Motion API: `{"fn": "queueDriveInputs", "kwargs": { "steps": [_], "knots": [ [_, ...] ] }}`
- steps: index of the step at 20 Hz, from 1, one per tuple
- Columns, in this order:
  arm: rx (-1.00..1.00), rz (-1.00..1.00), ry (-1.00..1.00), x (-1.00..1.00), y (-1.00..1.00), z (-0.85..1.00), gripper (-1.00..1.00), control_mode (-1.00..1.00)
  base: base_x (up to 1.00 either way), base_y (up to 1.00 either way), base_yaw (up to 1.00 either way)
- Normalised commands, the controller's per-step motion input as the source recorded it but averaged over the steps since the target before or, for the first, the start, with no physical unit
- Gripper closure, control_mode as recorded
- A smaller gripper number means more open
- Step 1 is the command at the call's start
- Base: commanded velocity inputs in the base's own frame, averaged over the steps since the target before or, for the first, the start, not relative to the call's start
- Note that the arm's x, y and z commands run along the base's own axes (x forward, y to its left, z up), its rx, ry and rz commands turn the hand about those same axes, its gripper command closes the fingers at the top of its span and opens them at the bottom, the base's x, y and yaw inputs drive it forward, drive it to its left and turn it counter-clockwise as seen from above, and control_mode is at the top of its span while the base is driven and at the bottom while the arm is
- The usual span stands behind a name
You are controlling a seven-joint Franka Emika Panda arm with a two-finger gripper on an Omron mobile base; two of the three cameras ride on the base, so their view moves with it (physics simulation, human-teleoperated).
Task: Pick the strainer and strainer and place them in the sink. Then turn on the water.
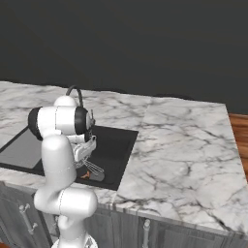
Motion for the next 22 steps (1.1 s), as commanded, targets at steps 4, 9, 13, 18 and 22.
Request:
{"fn": "queueDriveInputs", "kwargs": {
  "steps": [4,9,13,18,22],
  "knots": [
    [0.00,0.00,0.00,-0.10,-0.15,0.46,-1.00,-1.00,0.00,0.00,0.00],
    [0.00,0.00,0.00,0.00,-0.15,0.56,-1.00,-1.00,0.00,0.00,0.00],
    [0.00,0.00,0.01,0.06,-0.12,0.09,-1.00,-1.00,0.00,0.00,0.00],
    [0.00,0.00,0.00,0.21,-0.06,-0.19,-1.00,-1.00,0.00,0.00,0.00],
    [0.00,0.00,0.00,0.33,-0.01,-0.21,-1.00,-1.00,0.00,0.00,0.00]
  ]
}}
